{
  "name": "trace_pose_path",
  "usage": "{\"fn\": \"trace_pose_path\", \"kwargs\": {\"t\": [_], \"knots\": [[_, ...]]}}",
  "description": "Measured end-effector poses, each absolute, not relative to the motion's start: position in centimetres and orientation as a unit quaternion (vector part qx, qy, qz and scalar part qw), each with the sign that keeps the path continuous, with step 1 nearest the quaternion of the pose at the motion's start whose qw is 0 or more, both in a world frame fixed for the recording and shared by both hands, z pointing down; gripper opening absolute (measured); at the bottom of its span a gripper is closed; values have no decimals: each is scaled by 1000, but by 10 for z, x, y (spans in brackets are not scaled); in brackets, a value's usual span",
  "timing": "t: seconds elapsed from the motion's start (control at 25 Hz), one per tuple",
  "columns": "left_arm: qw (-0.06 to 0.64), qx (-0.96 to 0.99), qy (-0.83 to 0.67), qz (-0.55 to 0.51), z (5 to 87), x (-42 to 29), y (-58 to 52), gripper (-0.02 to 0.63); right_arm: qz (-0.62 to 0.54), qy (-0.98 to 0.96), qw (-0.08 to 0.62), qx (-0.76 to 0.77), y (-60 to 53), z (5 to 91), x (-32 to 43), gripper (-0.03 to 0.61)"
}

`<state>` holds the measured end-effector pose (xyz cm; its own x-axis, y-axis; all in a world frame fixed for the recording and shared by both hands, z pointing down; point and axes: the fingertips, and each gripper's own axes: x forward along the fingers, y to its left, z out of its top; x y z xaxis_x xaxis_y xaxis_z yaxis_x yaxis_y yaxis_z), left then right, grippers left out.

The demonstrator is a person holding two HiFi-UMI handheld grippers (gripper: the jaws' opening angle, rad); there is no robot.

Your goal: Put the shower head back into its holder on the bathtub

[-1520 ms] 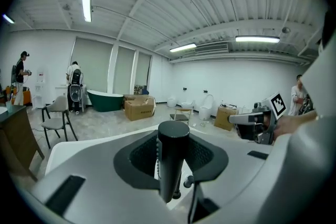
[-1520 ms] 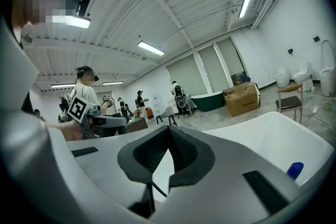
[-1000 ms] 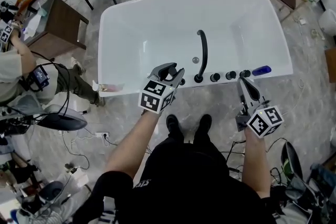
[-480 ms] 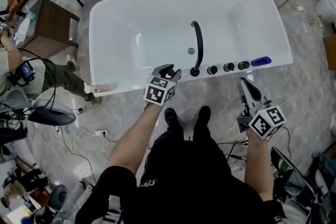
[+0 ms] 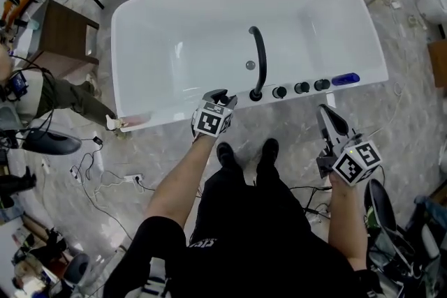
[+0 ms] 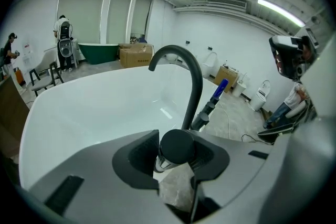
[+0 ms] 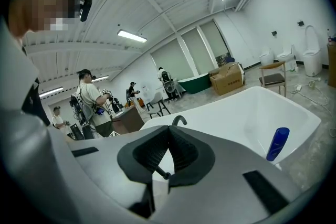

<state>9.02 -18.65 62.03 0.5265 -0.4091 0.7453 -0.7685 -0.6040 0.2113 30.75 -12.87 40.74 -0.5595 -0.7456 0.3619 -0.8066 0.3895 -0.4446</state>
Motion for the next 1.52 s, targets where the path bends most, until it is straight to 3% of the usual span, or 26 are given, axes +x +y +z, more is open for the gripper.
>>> {"fn": "trace_pose_path", "kwargs": {"t": [0.68, 0.92, 1.08, 1.52], "knots": [[287, 814, -352, 363, 645, 82, -185, 147, 305, -817, 56, 486, -121, 391, 325, 14], [301, 825, -341, 336, 641, 96, -182, 178, 294, -826, 64, 476, -122, 377, 321, 14], [283, 829, -362, 319, 606, 93, -193, 225, 284, -836, 55, 466, -126, 360, 323, 14], [199, 840, -459, 208, 441, 79, -184, 196, 194, -880, 49, 431, -135, 305, 332, 18]]}}
